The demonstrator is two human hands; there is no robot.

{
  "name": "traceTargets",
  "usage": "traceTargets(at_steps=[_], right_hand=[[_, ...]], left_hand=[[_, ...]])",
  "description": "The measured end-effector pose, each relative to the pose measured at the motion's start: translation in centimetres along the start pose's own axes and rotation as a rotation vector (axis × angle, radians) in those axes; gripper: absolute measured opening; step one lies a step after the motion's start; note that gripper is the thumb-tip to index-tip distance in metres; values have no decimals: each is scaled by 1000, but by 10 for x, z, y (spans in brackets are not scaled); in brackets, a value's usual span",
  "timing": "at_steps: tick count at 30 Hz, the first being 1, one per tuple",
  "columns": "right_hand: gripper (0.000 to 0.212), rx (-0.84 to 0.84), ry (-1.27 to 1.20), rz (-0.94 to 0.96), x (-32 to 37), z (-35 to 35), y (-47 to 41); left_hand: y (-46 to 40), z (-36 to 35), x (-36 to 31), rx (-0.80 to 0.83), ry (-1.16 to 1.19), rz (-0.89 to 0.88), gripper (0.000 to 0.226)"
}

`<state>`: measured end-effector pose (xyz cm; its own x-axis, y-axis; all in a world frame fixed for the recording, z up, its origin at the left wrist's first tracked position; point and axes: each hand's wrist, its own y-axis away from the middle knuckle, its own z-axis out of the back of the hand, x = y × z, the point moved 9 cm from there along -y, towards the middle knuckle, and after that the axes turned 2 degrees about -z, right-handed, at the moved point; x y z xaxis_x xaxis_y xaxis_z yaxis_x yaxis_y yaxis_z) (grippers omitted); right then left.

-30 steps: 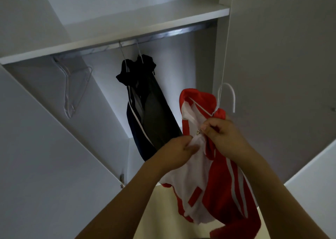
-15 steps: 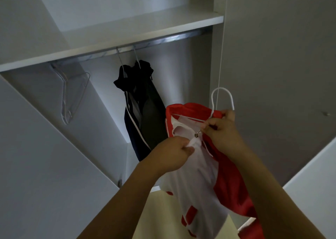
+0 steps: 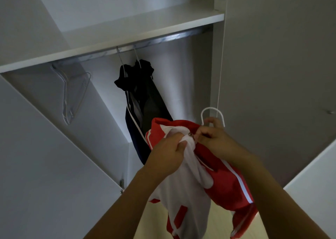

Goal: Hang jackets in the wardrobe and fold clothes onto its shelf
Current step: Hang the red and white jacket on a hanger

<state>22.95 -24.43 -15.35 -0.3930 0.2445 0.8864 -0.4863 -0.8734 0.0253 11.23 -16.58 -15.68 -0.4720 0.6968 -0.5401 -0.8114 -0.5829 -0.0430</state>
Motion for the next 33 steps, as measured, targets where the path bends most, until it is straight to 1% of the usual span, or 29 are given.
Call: traceTargets(at_steps=[2, 4, 8, 12, 14, 17, 19, 20, 22, 23, 24, 26, 30, 33], right_hand=[[22, -29, -16, 78, 6, -3, 0], [22, -10, -23, 122, 11, -7, -1], [23, 15, -2, 78, 8, -9, -4], [20, -108, -141, 59, 6, -2, -6], [20, -180, -159, 105, 12, 3, -6], [17, -227, -207, 195, 31, 8, -6], [16, -172, -258, 207, 40, 11, -11], [17, -97, -268, 181, 43, 11, -16], [18, 64, -222, 105, 46, 8, -26], [20, 87, -181, 85, 46, 11, -29], [21, 70, -139, 86, 47, 17, -33], [24, 5, -72, 148, 57, 26, -36], [33, 8, 32, 307, 83, 26, -40], [36, -13, 80, 352, 94, 26, -49]], left_hand=[[-2, 4, 5, -17, 3, 14, 41], [-3, 6, 9, -20, -5, 22, 41], [-2, 3, 16, -2, 7, 31, 40], [-4, 5, 18, -17, 24, 42, 40], [-4, 7, 15, -15, 45, 27, 40], [-3, 13, 10, -23, 94, 0, 42], [-4, 16, 9, -17, 126, 8, 41], [-4, 19, 9, -11, 124, 18, 39], [-2, 24, 10, -11, 92, 37, 37], [-1, 26, 10, -18, 78, 44, 38], [1, 29, 9, -29, 64, 43, 39], [1, 33, 4, -48, 38, 23, 40], [-2, 40, -6, -61, 18, 9, 38], [-5, 50, -4, -70, 29, 32, 37]])
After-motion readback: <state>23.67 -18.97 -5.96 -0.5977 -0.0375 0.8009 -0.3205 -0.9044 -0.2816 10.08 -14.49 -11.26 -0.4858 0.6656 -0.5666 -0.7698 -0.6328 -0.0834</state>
